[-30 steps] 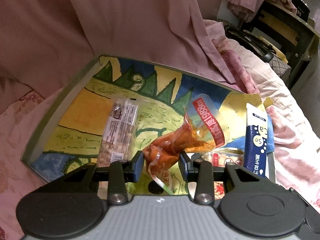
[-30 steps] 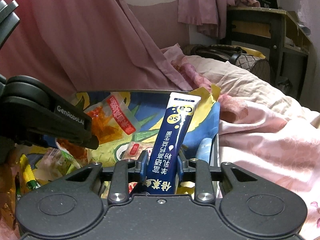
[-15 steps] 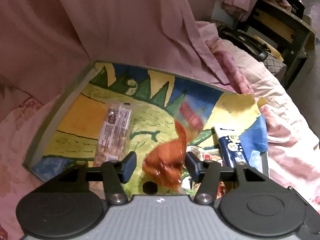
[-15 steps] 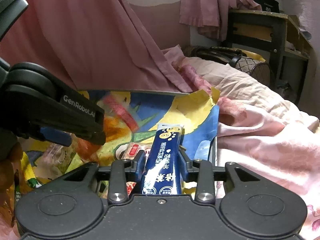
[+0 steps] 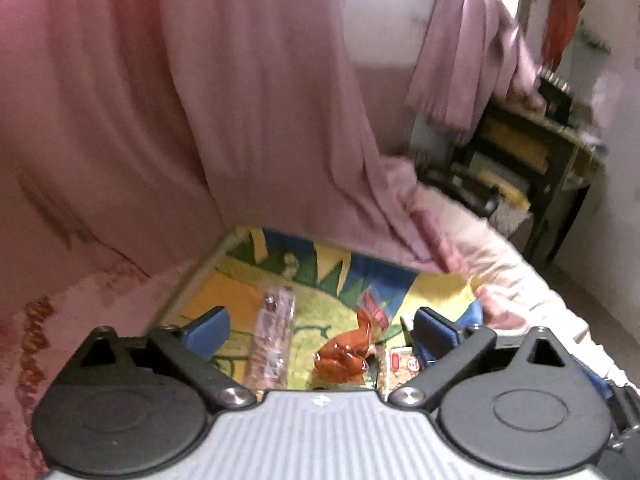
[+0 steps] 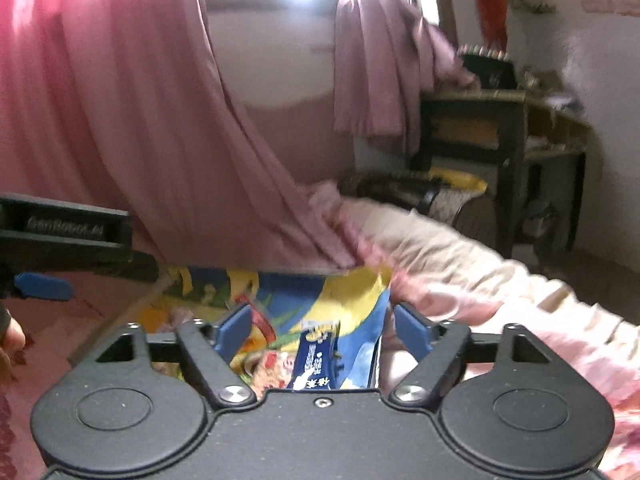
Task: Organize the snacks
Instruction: 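Open the right tool to drop the blue stick pack while the left tool drops the orange bag, then withdraw both open tools back toward the loose snacks beside the box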
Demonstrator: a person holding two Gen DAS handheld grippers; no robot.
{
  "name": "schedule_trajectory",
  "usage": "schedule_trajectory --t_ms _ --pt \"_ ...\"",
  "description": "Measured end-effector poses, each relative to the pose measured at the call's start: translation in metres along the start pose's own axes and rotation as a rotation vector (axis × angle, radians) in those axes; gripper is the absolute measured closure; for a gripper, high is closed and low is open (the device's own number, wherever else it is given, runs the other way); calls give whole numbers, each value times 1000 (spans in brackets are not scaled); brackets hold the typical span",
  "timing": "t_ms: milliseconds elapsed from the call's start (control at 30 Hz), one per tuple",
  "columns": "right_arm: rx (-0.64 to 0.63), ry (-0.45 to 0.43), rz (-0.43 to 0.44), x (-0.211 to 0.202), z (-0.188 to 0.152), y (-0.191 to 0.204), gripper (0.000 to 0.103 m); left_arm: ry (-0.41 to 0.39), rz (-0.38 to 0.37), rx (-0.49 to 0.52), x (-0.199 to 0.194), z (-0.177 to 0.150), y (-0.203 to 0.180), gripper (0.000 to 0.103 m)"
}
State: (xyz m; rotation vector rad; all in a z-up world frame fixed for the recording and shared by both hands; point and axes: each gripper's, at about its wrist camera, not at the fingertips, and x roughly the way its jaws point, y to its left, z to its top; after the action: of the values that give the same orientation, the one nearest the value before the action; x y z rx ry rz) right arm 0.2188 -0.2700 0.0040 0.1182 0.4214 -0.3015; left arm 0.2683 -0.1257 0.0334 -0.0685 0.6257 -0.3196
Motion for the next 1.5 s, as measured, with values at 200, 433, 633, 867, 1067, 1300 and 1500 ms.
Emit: schedule_trajectory --t_ms 200,433,633,867,1067,1300,1500 --pt "-48 -90 19 -66 7 5 10 -94 -5 -3 -56 -15 8 1" --pt "-33 -169 33 -137 2 3 1 -149 -5 -14 -111 -42 20 0" --pt "-49 -194 35 -182 -13 6 1 -159 -18 -35 -148 -70 30 0" --pt "-59 -194 50 -218 -28 12 1 -187 4 19 -185 -101 34 0" --pt "-76 -167 59 -242 -44 17 1 -189 33 43 -210 -131 42 0" --pt "-96 -118 76 -259 -61 25 1 -139 79 0 -226 -159 59 0" --pt "-143 -82 86 -264 -72 36 1 -130 124 30 -238 -170 62 0"
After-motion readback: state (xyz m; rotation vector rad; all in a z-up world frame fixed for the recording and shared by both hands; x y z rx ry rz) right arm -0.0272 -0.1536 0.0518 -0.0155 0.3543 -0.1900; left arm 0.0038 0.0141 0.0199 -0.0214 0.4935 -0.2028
